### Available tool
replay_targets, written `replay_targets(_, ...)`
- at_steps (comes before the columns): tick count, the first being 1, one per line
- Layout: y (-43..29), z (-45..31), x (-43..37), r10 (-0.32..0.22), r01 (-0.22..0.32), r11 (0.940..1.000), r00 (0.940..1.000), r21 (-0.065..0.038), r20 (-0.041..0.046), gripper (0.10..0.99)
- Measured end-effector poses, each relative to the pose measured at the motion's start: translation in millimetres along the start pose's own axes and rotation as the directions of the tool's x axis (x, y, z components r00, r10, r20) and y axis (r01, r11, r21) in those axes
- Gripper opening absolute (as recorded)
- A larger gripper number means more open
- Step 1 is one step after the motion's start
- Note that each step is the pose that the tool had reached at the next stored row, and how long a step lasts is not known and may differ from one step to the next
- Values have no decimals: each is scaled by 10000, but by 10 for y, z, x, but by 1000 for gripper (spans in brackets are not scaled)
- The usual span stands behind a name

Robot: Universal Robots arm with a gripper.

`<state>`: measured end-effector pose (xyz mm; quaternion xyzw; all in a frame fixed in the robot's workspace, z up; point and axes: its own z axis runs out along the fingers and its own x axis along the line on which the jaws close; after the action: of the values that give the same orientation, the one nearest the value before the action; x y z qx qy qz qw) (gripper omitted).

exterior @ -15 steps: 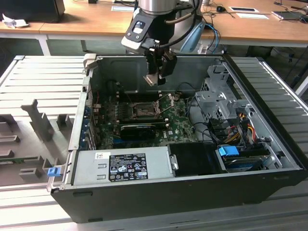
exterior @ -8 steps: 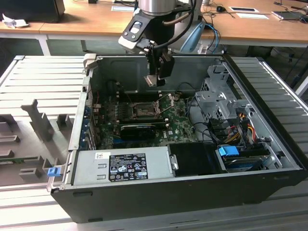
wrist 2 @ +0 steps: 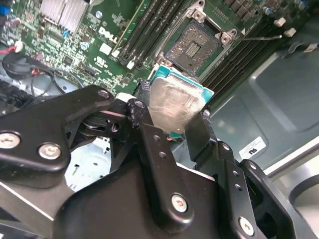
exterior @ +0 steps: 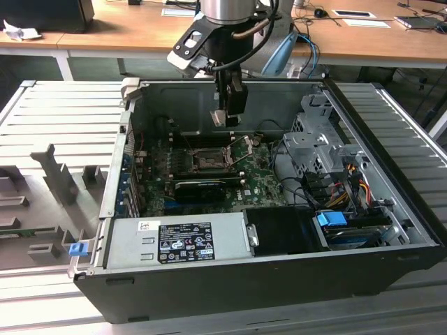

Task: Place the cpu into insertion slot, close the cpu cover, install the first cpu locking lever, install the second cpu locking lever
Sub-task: 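Place the cpu into insertion slot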

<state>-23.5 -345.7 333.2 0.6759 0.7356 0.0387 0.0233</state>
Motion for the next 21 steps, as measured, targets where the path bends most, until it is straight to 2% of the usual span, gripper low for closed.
replay_targets(3, -8, 36, 0, 462, -462, 9989, 9989, 1, 41, 525)
replay_targets(5, -89, 38, 7, 509, -509, 9987, 9987, -2, 45, 525)
replay_targets(8, -146, 46, 12, 509, -509, 9987, 9987, 0, 43, 525)
replay_targets(21, -191, 174, 12, 513, -513, 9987, 9987, -1, 30, 525)
